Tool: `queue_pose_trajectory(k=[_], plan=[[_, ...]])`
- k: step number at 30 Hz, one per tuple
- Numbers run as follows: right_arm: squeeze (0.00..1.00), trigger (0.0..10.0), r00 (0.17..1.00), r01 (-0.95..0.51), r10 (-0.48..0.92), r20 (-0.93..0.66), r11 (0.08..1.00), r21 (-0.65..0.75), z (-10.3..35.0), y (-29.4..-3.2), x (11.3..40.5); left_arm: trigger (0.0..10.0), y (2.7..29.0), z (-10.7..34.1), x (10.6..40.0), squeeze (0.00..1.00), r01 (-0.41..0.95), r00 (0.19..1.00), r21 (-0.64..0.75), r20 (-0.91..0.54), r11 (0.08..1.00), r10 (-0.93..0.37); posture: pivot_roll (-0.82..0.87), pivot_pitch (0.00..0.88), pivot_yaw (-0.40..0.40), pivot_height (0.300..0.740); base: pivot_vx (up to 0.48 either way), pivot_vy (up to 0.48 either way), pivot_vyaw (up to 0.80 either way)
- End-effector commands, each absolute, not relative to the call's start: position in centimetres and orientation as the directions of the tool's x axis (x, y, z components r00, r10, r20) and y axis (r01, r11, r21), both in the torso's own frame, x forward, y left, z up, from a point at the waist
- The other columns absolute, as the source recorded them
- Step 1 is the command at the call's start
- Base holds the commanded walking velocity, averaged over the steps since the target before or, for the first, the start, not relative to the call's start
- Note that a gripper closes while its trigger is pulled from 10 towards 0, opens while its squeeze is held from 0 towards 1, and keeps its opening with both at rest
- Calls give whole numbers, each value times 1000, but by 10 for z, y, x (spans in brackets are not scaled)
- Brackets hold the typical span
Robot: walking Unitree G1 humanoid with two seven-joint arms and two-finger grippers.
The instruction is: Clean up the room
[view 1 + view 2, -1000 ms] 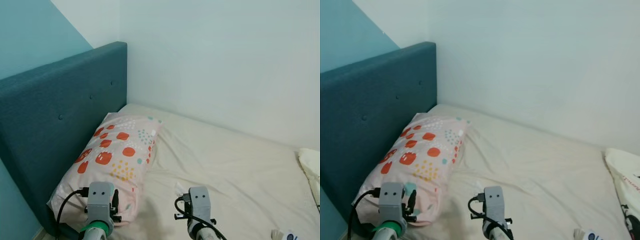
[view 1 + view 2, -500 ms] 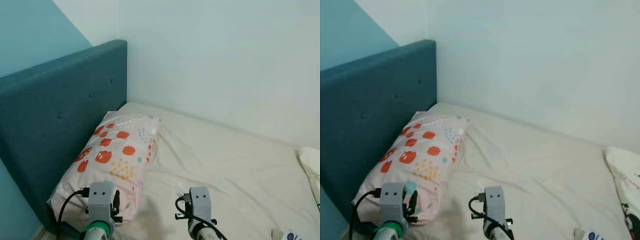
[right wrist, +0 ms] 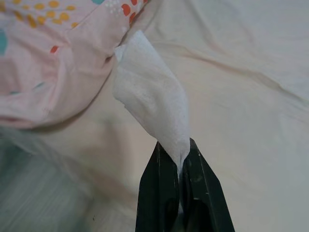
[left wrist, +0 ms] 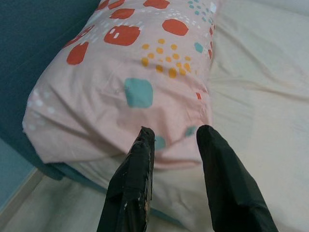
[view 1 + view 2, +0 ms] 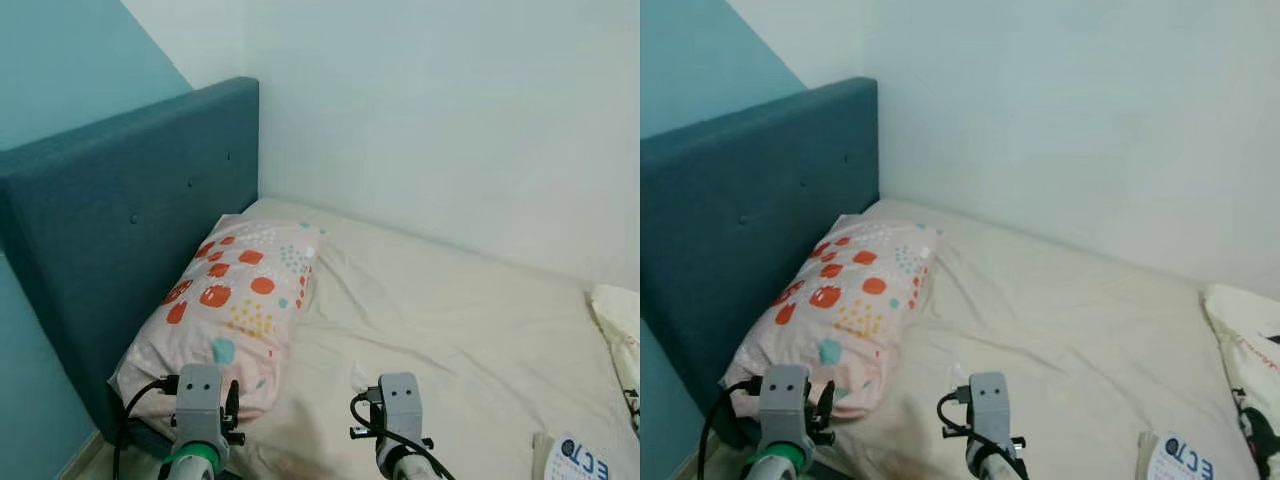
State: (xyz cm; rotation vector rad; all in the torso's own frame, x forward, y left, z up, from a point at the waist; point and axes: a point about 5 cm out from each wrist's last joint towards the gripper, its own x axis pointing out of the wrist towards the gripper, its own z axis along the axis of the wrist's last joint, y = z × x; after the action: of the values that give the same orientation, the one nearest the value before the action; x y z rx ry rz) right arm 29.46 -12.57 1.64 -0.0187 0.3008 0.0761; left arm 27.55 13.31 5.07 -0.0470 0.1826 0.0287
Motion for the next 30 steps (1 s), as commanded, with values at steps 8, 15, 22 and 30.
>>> queue_pose_trajectory(k=[8,15,22,30], plan=[[0,10000,945,-64,61,-321,998,1,12,-127,292,10000,133,49,274,0,-31,980,-52,-198,998,20,39,27,-37,740,-314,0,0],[0,10000,945,-67,64,-321,998,1,13,-127,293,10000,134,49,274,0,-35,979,-43,-203,998,25,37,26,-39,740,-203,0,0],[0,10000,945,-69,66,-320,998,0,13,-127,294,10000,134,48,274,0,-38,978,-44,-206,998,28,37,28,-40,740,0,0,0],[0,10000,943,-92,84,-322,996,-9,13,-125,293,10000,135,47,273,0,-45,976,-40,-216,998,35,39,31,-43,740,0,0,0]])
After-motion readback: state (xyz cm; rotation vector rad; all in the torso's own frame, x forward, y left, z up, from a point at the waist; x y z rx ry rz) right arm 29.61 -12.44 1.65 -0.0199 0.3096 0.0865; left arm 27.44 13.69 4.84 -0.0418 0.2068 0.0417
